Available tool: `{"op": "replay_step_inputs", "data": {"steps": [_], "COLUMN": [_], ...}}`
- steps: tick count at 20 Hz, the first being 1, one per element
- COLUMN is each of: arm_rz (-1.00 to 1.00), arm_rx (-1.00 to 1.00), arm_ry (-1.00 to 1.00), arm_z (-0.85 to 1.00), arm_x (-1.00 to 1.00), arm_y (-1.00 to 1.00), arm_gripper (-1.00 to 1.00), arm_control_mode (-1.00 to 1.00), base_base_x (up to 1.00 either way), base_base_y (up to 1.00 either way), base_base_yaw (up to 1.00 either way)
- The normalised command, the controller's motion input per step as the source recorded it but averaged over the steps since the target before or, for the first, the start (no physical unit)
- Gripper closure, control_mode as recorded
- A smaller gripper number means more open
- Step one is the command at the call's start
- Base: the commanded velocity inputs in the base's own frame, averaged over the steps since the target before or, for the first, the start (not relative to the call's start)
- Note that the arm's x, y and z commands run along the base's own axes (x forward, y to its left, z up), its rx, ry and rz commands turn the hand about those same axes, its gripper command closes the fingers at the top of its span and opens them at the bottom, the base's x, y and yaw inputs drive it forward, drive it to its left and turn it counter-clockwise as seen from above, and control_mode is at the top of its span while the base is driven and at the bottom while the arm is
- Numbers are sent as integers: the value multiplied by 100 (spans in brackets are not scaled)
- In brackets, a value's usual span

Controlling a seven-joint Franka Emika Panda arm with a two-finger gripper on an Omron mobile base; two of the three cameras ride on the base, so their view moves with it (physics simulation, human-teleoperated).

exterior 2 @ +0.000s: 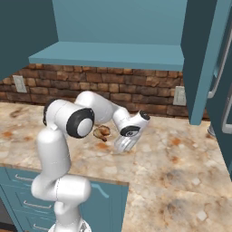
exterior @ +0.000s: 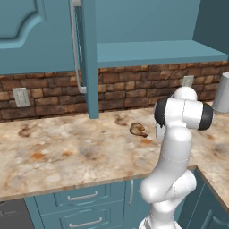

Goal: Retrieve the tupperware from the cabinet, then place the raw meat into the tupperware to avoid contamination.

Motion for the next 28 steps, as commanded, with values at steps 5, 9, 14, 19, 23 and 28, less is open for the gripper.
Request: {"op": "replay_step_inputs", "data": {"steps": [5,9,14,19,23,28], "arm_rz": [0,0,0,0,0,0], "arm_rx": [0,0,0,0,0,0], "arm_ry": [5,2,0,0,0,0], "arm_z": [-23,1,0,0,0,6], "arm_x": [26,0,0,-4,-9,-20], "arm_y": [5,4,10,8,5,1], "arm_gripper": [100,100,-100,-100,-100,-100], "arm_control_mode": [-100,-100,-100,-100,-100,-100], "base_base_x": [0,0,0,0,0,0], "base_base_y": [0,0,0,0,0,0], "base_base_yaw": [0,0,0,0,0,0]}}
